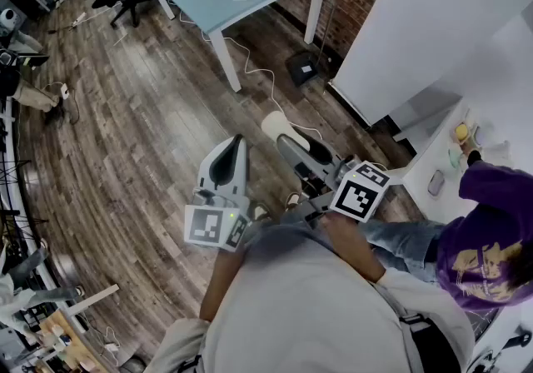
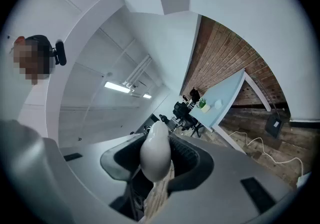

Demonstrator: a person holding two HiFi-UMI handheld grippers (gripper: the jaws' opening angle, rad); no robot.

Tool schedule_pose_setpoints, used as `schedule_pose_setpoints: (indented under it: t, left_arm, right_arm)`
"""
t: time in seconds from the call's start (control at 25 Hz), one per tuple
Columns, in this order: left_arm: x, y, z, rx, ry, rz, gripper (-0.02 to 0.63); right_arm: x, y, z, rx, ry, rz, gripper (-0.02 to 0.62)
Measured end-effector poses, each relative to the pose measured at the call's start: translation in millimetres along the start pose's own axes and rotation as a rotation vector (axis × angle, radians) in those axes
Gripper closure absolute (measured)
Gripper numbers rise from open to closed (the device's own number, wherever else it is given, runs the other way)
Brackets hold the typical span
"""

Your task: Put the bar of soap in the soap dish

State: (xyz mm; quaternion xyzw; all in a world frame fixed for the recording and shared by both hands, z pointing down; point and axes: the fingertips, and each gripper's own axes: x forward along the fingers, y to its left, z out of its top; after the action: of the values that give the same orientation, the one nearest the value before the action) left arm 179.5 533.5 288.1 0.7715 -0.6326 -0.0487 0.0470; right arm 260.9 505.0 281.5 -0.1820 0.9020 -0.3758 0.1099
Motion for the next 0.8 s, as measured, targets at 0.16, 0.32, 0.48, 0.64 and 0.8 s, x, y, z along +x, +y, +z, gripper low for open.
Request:
schedule_pose_setpoints:
  t: [0.16, 0.32, 0.48, 0.64, 0.8]
  left_arm:
    - [15.2, -12.2, -3.2, 0.01, 0.009, -0.004, 0.603]
    - [28.8, -26.4, -6.8, 0.019, 0.013, -0.007, 0.603]
    - [42.6, -36.3, -12.9, 0.029, 0.02, 0.002, 0.603]
    - [49.2, -40.3, -16.1, 0.039, 0.031, 0.014, 0.603]
    - [56.8, -37.9, -17.1, 0.041, 0.04, 0.019, 0.603]
  right_arm:
    - [-7.8, -10.5, 11.8, -0.006, 0.002, 0.005, 0.436]
    - [-17.8, -23.0, 19.9, -0.003, 0.003, 0.009, 0.436]
    - [-25.4, -35.5, 28.0, -0.014, 0.015, 0.026, 0.436]
    - [-28.0, -45.1, 36.0, -0.041, 0.027, 0.028, 0.436]
    - [-25.0, -51.5, 42.4, -0.019, 0.021, 0.042, 0.436]
